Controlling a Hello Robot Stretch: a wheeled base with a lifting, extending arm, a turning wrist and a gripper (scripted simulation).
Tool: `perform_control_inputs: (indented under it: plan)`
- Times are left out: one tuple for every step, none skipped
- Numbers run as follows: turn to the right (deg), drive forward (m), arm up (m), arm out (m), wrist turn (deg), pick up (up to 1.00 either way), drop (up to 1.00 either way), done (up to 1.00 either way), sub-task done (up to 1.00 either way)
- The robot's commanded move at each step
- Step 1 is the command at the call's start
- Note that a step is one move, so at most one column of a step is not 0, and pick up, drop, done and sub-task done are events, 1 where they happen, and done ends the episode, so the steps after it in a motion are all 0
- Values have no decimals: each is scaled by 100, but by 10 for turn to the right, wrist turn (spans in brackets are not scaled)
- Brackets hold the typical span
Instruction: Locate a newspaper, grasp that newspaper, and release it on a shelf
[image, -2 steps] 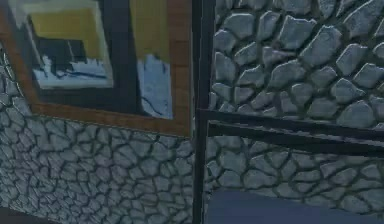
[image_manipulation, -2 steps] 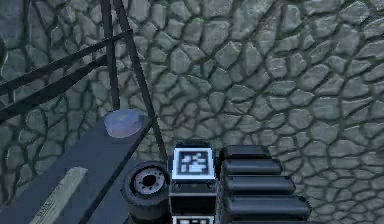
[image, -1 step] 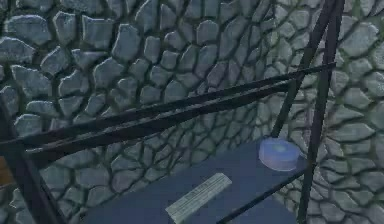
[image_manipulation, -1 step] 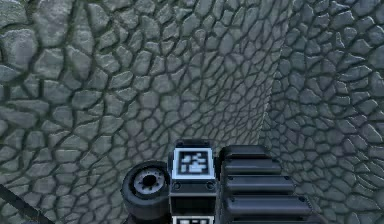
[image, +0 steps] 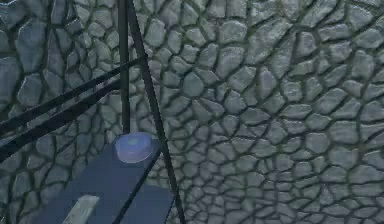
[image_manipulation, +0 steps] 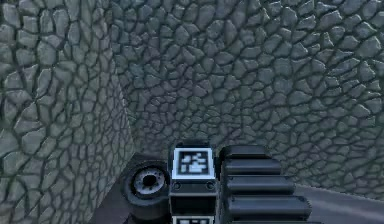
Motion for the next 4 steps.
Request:
perform_control_inputs:
  plan:
    - [270, 0, 0, 0, 0, 0, 0, 0, 0]
    - [0, 20, 0, 0, 0, 0, 0, 0, 0]
    - [-450, 0, 0, 0, 0, 0, 0, 0, 0]
    - [-450, 0, 0, 0, 0, 0, 0, 0, 0]
